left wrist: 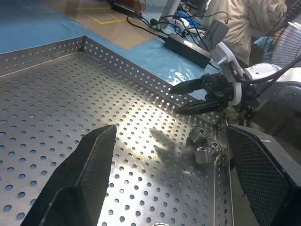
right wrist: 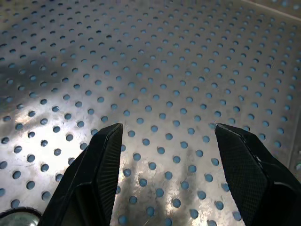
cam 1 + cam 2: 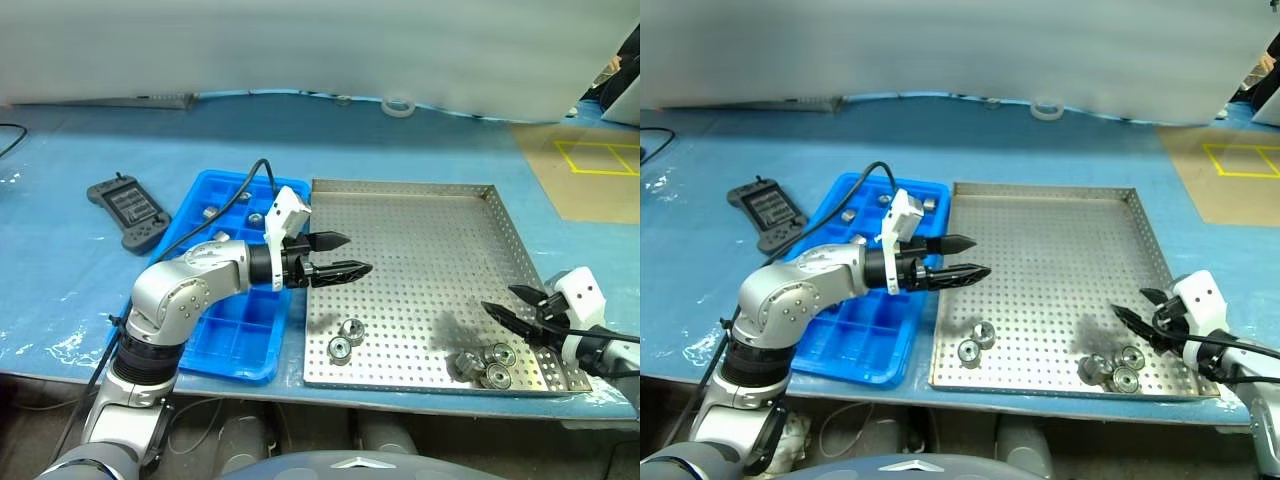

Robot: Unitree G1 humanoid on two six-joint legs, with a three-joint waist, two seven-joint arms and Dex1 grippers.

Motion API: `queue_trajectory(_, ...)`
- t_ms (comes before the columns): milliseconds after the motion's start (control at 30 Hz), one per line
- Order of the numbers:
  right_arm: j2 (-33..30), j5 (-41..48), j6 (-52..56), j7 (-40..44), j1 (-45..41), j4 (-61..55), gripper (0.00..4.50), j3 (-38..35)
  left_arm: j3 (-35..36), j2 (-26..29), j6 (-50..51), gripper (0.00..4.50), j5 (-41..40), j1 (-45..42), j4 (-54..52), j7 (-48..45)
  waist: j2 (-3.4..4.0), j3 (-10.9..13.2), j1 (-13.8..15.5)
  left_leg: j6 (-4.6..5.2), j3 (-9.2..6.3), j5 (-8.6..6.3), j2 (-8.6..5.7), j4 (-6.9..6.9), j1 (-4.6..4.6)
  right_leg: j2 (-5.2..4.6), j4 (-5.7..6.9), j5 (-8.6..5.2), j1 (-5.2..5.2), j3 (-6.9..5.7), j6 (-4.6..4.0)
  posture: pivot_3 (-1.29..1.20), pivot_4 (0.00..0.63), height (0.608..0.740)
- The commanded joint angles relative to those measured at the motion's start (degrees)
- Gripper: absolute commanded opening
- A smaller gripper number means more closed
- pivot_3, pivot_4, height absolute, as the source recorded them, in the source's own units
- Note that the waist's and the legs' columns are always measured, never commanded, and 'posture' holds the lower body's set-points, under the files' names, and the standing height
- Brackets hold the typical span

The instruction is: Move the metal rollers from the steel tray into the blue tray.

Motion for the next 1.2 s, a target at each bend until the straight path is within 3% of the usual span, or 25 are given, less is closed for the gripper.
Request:
queue_trajectory(33,-5.7,3.9,3.3,7.0,2.6,-6.5,3.24,-2.8,-0.9,0.6,-3.6,3.9,1.0,2.2,-0.3,-1.9,0.0,0.0,0.1,0.0,0.0,0.0,0.01,-0.01,0.0,0.0,0.0,0.0,0.01,-0.01,0.0,-0.4,0.15,0.74)
queue_trajectory(200,-11.5,1.8,1.6,14.8,8.7,-9.3,3.24,-1.7,-2.1,2.4,-9.6,3.9,3.9,6.1,3.3,-5.9,-0.09,0.0,0.4,-0.01,-0.01,-0.01,0.07,-0.03,0.03,0.02,-0.04,-0.04,0.02,-0.07,0.07,-0.38,0.15,0.74)
queue_trajectory(333,-12.1,-0.7,-0.6,16.0,9.8,-7.2,3.24,0.0,-3.1,3.0,-15.8,3.9,7.1,8.6,8.3,-9.5,-0.16,0.0,0.3,-0.02,-0.01,-0.02,0.04,-0.01,0.13,0.01,-0.14,-0.07,-0.08,-0.02,0.12,-0.38,0.15,0.74)
queue_trajectory(567,-11.1,-2.9,-1.8,16.1,11.6,-8.6,3.24,4.1,-5.4,0.2,-36.9,3.9,16.8,9.8,33.1,-20.0,-0.06,-0.3,0.6,-0.03,-0.03,-0.02,0.03,-0.01,0.23,0.01,-0.12,-0.09,-0.01,0.01,0.16,-0.36,0.15,0.74)
queue_trajectory(733,-10.9,-4.1,-2.4,16.4,14.7,-9.7,3.24,5.4,-4.3,-0.3,-45.4,3.9,19.1,9.5,42.9,-24.8,-0.02,-0.9,1.4,-0.04,-0.02,-0.04,0.02,-0.07,0.46,-0.01,-0.11,-0.27,0.15,0.04,0.46,-0.36,0.15,0.74)
queue_trajectory(933,-10.1,-5.1,-3.4,15.5,15.3,-9.4,3.24,6.4,-3.0,-0.3,-50.2,3.9,19.9,9.2,48.6,-28.1,-0.11,-1.1,1.3,-0.19,-0.09,-0.11,0.05,-0.16,0.9,-0.01,-0.04,-0.76,0.15,0.16,1.29,-0.36,0.15,0.74)
queue_trajectory(1100,-8.7,-7.1,-5.1,13.6,13.4,-6.6,3.24,8.4,-2.3,-0.8,-54.1,3.9,21.0,8.5,53.5,-30.1,-0.09,-1.1,0.7,-0.34,-0.26,-0.19,0.04,-0.15,1.05,-0.03,-0.16,-0.89,-0.06,0.19,1.48,-0.36,0.15,0.74)
queue_trajectory(1200,-7.3,-6.0,-4.9,12.7,12.3,-6.7,3.24,7.5,-2.9,-0.5,-49.9,3.9,20.3,8.7,47.1,-28.5,-0.09,-1.1,0.4,-0.35,-0.26,-0.2,0.04,-0.15,1.07,-0.02,-0.16,-0.95,-0.15,0.22,1.58,-0.36,0.15,0.74)
